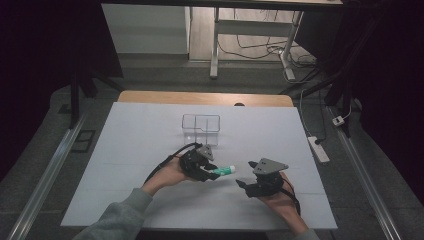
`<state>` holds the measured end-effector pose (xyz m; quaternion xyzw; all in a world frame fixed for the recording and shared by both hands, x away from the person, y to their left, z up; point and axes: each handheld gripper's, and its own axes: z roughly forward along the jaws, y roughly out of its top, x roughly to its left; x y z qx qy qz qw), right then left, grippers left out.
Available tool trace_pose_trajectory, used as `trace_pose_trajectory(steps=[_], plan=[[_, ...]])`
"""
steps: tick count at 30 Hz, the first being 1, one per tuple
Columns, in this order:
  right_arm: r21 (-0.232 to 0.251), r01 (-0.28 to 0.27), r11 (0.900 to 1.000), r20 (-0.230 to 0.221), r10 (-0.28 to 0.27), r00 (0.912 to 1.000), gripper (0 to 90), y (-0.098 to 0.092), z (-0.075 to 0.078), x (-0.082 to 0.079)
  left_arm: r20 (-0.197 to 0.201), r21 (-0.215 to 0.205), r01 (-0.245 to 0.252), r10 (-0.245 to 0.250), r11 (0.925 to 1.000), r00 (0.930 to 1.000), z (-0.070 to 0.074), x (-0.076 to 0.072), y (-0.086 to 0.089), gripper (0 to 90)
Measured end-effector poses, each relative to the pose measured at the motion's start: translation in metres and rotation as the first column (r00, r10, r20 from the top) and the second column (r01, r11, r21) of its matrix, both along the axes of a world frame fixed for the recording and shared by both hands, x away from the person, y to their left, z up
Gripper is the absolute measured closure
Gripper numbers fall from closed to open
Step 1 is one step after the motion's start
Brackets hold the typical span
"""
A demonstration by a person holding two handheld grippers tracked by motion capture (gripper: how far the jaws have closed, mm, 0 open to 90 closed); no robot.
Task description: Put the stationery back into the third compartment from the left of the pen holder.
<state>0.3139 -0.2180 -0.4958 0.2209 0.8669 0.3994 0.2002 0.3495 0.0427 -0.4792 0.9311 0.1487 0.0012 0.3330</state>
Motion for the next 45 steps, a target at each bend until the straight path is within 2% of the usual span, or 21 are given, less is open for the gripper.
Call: trace_pose_trajectory(steps=[9,11,14,16,22,23,25,26,27,30,31,32,33,35,36,38,39,40,42,43,45], plan=[[-0.092,-0.063,0.994,0.042,0.068,0.9968,25.0,0.025,0.001,-0.005,-0.019,0.019,0.013,-0.013,0.9997,0.9997,-0.002,-0.001,-0.005,64.6],[-0.129,-0.088,0.988,0.056,0.096,0.9938,26.2,0.031,0.0,-0.006,-0.031,0.024,0.014,-0.013,0.9996,0.9994,-0.003,0.0,-0.006,64.6],[-0.148,-0.11,0.983,0.056,0.12,0.9912,27.9,0.036,0.0,-0.008,-0.043,0.031,0.016,-0.015,0.9994,0.999,-0.006,0.0,-0.009,64.6],[-0.14,-0.116,0.983,0.053,0.124,0.9908,28.5,0.038,0.0,-0.008,-0.05,0.033,0.018,-0.016,0.9993,0.9986,-0.007,0.0,-0.01,64.6],[-0.203,-0.159,0.966,0.053,0.173,0.9835,32.3,0.048,-0.004,-0.01,-0.07,0.039,0.029,-0.026,0.9988,0.9972,-0.009,0.0,-0.014,64.6],[-0.203,-0.159,0.966,0.053,0.173,0.9835,32.3,0.048,-0.004,-0.01,-0.076,0.042,0.029,-0.026,0.9987,0.9968,-0.009,0.0,-0.014,64.6],[-0.241,-0.18,0.954,0.055,0.199,0.9785,37.4,0.054,-0.006,-0.012,-0.09,0.045,0.024,-0.02,0.9987,0.9957,-0.009,0.001,-0.014,64.6],[-0.241,-0.18,0.954,0.055,0.199,0.9785,37.4,0.054,-0.006,-0.012,-0.093,0.043,0.028,-0.024,0.9987,0.9954,-0.009,0.001,-0.013,64.6],[-0.287,-0.171,0.943,0.079,0.201,0.9765,43.3,0.058,-0.007,-0.013,-0.099,0.043,0.029,-0.024,0.9987,0.9947,-0.009,0.002,-0.013,64.6],[-0.307,-0.169,0.936,0.094,0.207,0.9738,45.1,0.062,-0.01,-0.014,-0.105,0.04,0.033,-0.028,0.9987,0.994,-0.009,0.002,-0.013,64.6],[-0.343,-0.192,0.919,0.099,0.239,0.966,46.8,0.064,-0.01,-0.014,-0.11,0.041,0.035,-0.03,0.9986,0.9935,-0.01,0.002,-0.014,64.6],[-0.343,-0.192,0.919,0.099,0.239,0.966,46.8,0.064,-0.01,-0.014,-0.108,0.044,0.041,-0.037,0.9982,0.9935,-0.01,0.002,-0.014,64.6],[-0.357,-0.202,0.912,0.105,0.254,0.9614,53.7,0.068,-0.011,-0.015,-0.114,0.048,0.046,-0.04,0.9978,0.9927,-0.011,0.001,-0.015,64.5],[-0.364,-0.198,0.91,0.105,0.252,0.962,55.0,0.07,-0.012,-0.018,-0.109,0.05,0.045,-0.04,0.9977,0.9933,-0.011,0.0,-0.015,64.5],[-0.382,-0.212,0.899,0.111,0.273,0.9556,58.2,0.07,-0.011,-0.017,-0.108,0.048,0.047,-0.041,0.9978,0.9933,-0.01,0.001,-0.015,64.4],[-0.374,-0.223,0.9,0.113,0.283,0.9524,61.0,0.07,-0.011,-0.018,-0.105,0.03,0.044,-0.041,0.9986,0.9936,-0.009,0.001,-0.013,64.1],[-0.38,-0.232,0.895,0.116,0.295,0.9486,62.2,0.069,-0.01,-0.018,-0.1,0.019,0.045,-0.043,0.9988,0.9941,-0.008,0.001,-0.012,63.5],[-0.381,-0.232,0.895,0.125,0.299,0.946,63.6,0.069,-0.01,-0.019,-0.09,0.006,0.042,-0.041,0.9991,0.9951,-0.008,0.001,-0.011,61.9],[-0.388,-0.225,0.894,0.139,0.298,0.9445,65.3,0.067,-0.009,-0.018,-0.073,-0.019,0.015,-0.016,0.9997,0.9972,-0.005,0.001,-0.008,53.0],[-0.384,-0.218,0.897,0.138,0.289,0.9472,65.4,0.066,-0.009,-0.018,-0.069,-0.032,0.006,-0.008,0.9995,0.9976,-0.004,0.002,-0.005,48.8],[-0.351,-0.206,0.913,0.113,0.26,0.9589,65.5,0.064,-0.009,-0.016,-0.052,-0.061,-0.031,0.028,0.9977,0.9983,-0.002,0.002,-0.001,41.4]])
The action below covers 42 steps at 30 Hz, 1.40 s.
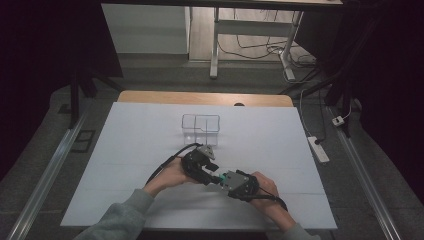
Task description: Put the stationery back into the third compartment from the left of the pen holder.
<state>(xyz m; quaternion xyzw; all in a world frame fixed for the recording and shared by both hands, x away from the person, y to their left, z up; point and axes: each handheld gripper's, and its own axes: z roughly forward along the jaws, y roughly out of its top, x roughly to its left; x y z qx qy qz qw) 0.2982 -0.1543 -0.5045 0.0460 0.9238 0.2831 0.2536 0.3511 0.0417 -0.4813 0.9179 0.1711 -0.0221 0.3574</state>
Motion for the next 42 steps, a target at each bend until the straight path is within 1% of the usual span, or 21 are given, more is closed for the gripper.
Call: trace_pose_trajectory(steps=[2,3,4,6,7,9,10,12,14,16,19,23,24,25,27,30,35,38,40,41,42], plan=[[0.016,0.008,1.0,-0.007,-0.007,0.9999,65.5,-0.003,0.001,0.003,0.027,-0.019,-0.06,0.06,0.998,0.9978,0.001,-0.001,0.004,34.9],[0.016,0.008,1.0,-0.007,-0.007,0.9999,65.5,-0.003,0.001,0.003,0.035,-0.021,-0.086,0.086,0.9961,0.9956,0.002,-0.001,0.006,34.9],[0.04,0.02,0.999,-0.017,-0.019,0.9997,65.5,-0.006,0.001,0.006,0.04,-0.024,-0.102,0.103,0.9945,0.9939,0.002,-0.001,0.007,30.9],[0.047,0.036,0.998,-0.028,-0.035,0.999,65.5,-0.009,0.002,0.007,0.041,-0.026,-0.118,0.119,0.9927,0.9921,0.001,-0.001,0.009,29.3],[0.068,0.05,0.996,-0.036,-0.048,0.9982,65.5,-0.01,0.001,0.008,0.048,-0.03,-0.125,0.126,0.9917,0.9908,0.001,-0.001,0.01,29.2],[0.065,0.056,0.996,-0.035,-0.054,0.9979,65.5,-0.012,0.002,0.01,0.05,-0.039,-0.136,0.138,0.9899,0.9892,0.0,-0.002,0.012,29.2],[0.088,0.088,0.992,-0.049,-0.084,0.9953,65.5,-0.014,0.002,0.011,0.056,-0.038,-0.135,0.137,0.9901,0.9889,0.0,-0.003,0.014,29.3],[0.099,0.098,0.99,-0.062,-0.092,0.9938,65.4,-0.016,0.003,0.013,0.064,-0.046,-0.145,0.148,0.9883,0.9869,0.001,-0.004,0.016,29.2],[0.135,0.118,0.984,-0.08,-0.107,0.991,65.4,-0.019,0.003,0.015,0.073,-0.058,-0.152,0.156,0.9866,0.985,0.001,-0.006,0.019,29.3],[0.162,0.133,0.978,-0.112,-0.116,0.987,65.4,-0.023,0.004,0.018,0.085,-0.067,-0.162,0.167,0.9846,0.9823,0.001,-0.007,0.022,29.3],[0.198,0.159,0.967,-0.14,-0.133,0.9812,65.4,-0.028,0.003,0.021,0.094,-0.071,-0.176,0.182,0.9819,0.9788,0.0,-0.008,0.028,30.1],[0.233,0.184,0.955,-0.167,-0.147,0.975,65.4,-0.033,0.004,0.023,0.122,-0.025,-0.172,0.174,0.9848,0.9772,-0.002,-0.013,0.038,30.4],[0.25,0.196,0.948,-0.178,-0.154,0.9718,65.4,-0.034,0.004,0.023,0.122,-0.024,-0.175,0.177,0.9842,0.9767,-0.003,-0.014,0.04,30.5],[0.25,0.196,0.948,-0.178,-0.154,0.9718,65.4,-0.034,0.004,0.023,0.123,-0.025,-0.18,0.182,0.9833,0.9756,-0.003,-0.015,0.043,30.5],[0.26,0.207,0.943,-0.188,-0.161,0.9689,65.4,-0.036,0.004,0.024,0.131,-0.024,-0.19,0.191,0.9815,0.9728,-0.003,-0.018,0.048,30.4],[0.277,0.216,0.936,-0.187,-0.168,0.968,65.4,-0.039,0.004,0.025,0.142,-0.041,-0.216,0.22,0.9755,0.9652,-0.003,-0.022,0.054,30.8],[0.281,0.222,0.933,-0.186,-0.175,0.967,65.4,-0.042,0.005,0.024,0.161,-0.041,-0.264,0.267,0.9636,0.9501,-0.003,-0.028,0.066,30.8],[0.289,0.227,0.93,-0.184,-0.178,0.9665,65.4,-0.045,0.005,0.024,0.169,-0.049,-0.299,0.303,0.9531,0.9379,-0.005,-0.032,0.074,30.9],[0.294,0.226,0.929,-0.18,-0.178,0.9674,65.4,-0.047,0.005,0.024,0.172,-0.048,-0.319,0.323,0.9465,0.9308,-0.006,-0.033,0.079,30.8],[0.301,0.23,0.925,-0.184,-0.18,0.9662,65.4,-0.048,0.005,0.023,0.173,-0.048,-0.328,0.331,0.9434,0.9275,-0.007,-0.034,0.081,30.8],[0.299,0.229,0.926,-0.18,-0.181,0.9669,65.4,-0.049,0.006,0.023,0.174,-0.045,-0.335,0.338,0.9411,0.925,-0.008,-0.035,0.084,30.8]])
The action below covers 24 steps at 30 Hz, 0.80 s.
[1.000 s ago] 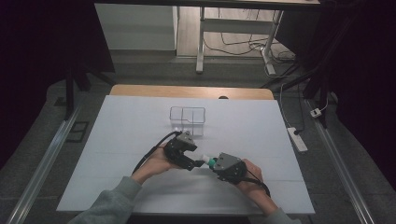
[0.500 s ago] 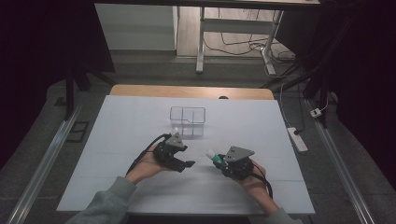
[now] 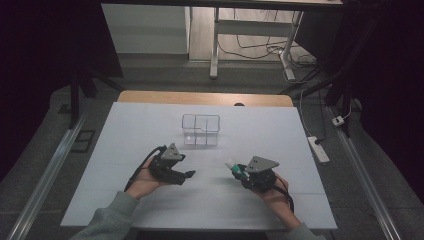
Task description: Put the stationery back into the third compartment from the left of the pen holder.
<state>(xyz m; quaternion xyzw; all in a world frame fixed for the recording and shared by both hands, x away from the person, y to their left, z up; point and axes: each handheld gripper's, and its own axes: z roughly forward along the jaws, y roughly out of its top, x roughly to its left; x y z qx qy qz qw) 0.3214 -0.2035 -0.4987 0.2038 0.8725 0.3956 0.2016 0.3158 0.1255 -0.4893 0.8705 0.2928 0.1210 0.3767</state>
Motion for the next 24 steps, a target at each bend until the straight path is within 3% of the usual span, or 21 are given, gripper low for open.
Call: trace_pose_trajectory(steps=[5,12,18,24], plan=[[0.031,0.002,1.0,-0.011,-0.002,0.9999,65.4,-0.005,0.0,0.0,0.004,0.022,-0.038,0.038,0.999,0.9993,-0.006,-0.011,0.015,30.3],[0.054,0.011,0.998,-0.016,-0.011,0.9998,65.4,-0.007,0.001,0.0,-0.022,0.006,-0.102,0.102,0.9948,0.9946,-0.011,-0.022,0.038,30.2],[0.071,0.015,0.997,-0.022,-0.014,0.9997,65.4,-0.008,0.001,0.002,-0.021,-0.003,-0.159,0.159,0.9873,0.9871,-0.014,-0.027,0.055,30.2],[0.086,0.018,0.996,-0.027,-0.016,0.9995,65.4,-0.008,0.002,0.002,-0.029,0.0,-0.172,0.172,0.985,0.9846,-0.018,-0.033,0.065,29.9]])
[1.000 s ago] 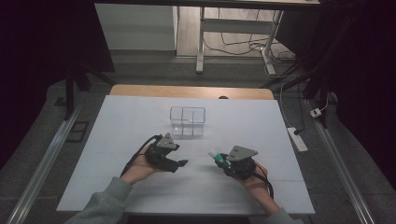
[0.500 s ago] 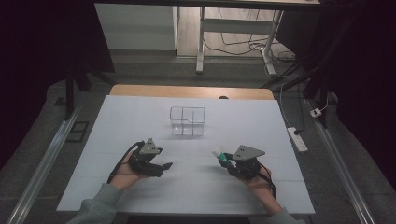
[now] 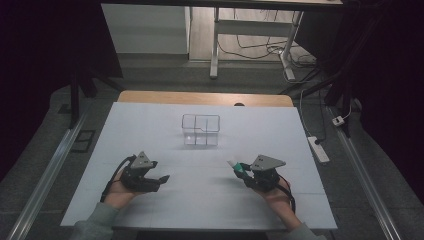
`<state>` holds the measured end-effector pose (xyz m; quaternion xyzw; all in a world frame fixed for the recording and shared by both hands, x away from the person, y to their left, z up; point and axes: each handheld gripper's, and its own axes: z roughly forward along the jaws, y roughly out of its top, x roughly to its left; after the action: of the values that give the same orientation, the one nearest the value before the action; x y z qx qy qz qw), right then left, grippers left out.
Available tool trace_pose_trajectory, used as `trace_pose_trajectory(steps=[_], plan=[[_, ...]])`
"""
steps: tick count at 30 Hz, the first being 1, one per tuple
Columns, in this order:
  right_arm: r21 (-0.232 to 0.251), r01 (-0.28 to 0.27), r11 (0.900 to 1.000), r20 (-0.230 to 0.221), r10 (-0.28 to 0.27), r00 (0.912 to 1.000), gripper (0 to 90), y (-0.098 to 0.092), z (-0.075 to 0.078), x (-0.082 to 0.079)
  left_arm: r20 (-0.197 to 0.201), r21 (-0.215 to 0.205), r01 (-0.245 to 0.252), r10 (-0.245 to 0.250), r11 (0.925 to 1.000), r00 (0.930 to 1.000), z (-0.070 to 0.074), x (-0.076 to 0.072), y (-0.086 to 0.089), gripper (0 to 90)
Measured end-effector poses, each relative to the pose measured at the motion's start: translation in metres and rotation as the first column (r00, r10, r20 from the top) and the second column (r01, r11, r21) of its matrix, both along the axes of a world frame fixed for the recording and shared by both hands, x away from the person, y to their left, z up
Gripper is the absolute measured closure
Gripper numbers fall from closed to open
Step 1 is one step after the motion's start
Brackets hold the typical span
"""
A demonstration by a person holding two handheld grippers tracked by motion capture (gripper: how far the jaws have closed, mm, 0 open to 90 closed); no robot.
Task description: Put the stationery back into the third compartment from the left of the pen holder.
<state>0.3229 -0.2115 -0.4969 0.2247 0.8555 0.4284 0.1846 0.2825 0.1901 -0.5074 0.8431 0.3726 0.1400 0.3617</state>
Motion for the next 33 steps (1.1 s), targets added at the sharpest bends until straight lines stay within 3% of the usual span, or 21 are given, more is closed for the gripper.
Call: trace_pose_trajectory(steps=[4,11,17,24,33], plan=[[0.008,0.0,1.0,0.0,0.0,1.0,65.4,0.0,0.001,0.0,-0.008,0.009,-0.006,0.006,0.9999,0.9999,-0.003,-0.003,0.005,29.4],[0.071,0.012,0.997,0.0,-0.012,0.9999,65.4,0.001,0.002,0.005,-0.004,-0.003,-0.031,0.031,0.9995,0.9995,-0.004,-0.009,0.015,29.3],[0.085,0.025,0.996,0.003,-0.026,0.9997,65.4,0.0,0.004,0.007,0.001,-0.016,-0.054,0.054,0.9984,0.9986,-0.004,-0.013,0.023,29.3],[0.125,0.045,0.991,0.022,-0.048,0.9986,65.4,0.006,0.013,0.011,-0.009,-0.013,-0.056,0.056,0.9983,0.9984,-0.006,-0.012,0.025,29.2],[0.189,0.067,0.98,0.024,-0.073,0.997,65.4,0.018,0.022,0.035,-0.014,-0.018,-0.055,0.055,0.9983,0.9984,-0.007,-0.011,0.026,28.9]])
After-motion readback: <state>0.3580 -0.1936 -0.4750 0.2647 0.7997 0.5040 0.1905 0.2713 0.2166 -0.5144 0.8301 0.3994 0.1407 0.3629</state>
